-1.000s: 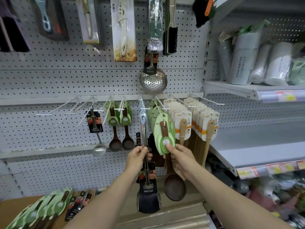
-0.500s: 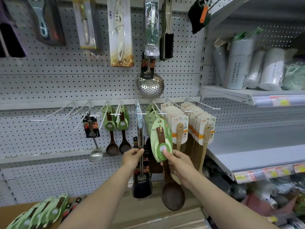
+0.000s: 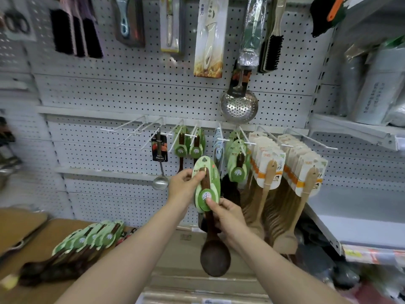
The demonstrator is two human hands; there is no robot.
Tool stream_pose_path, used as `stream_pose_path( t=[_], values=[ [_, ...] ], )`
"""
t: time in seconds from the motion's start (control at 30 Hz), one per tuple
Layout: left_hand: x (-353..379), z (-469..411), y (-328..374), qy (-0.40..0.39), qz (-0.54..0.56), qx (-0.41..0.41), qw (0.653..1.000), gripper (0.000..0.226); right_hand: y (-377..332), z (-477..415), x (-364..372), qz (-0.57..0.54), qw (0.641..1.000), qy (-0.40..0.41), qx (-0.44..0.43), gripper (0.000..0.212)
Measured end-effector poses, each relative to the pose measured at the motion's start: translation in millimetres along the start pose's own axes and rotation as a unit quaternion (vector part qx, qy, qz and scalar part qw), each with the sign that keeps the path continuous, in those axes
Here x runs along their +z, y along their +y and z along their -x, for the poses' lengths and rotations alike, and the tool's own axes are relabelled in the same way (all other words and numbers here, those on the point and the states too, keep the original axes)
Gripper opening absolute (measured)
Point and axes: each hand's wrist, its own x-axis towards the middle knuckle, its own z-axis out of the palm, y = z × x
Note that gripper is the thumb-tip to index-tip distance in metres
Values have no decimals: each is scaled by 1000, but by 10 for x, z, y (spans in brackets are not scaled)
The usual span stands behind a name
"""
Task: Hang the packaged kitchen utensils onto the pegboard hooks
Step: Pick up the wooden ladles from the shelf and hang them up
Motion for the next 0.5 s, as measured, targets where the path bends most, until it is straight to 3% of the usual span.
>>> stream_pose_path(
  t=[0.23,0.5],
  values=[
    [-249,-249,-13,24,-6,-18,1000,17,107,-201,371,-20,1000,20,9,24],
    [-310,-641,3,-41,21,-43,998,7,119,-623,508,-1,997,62,-39,18]
  ],
)
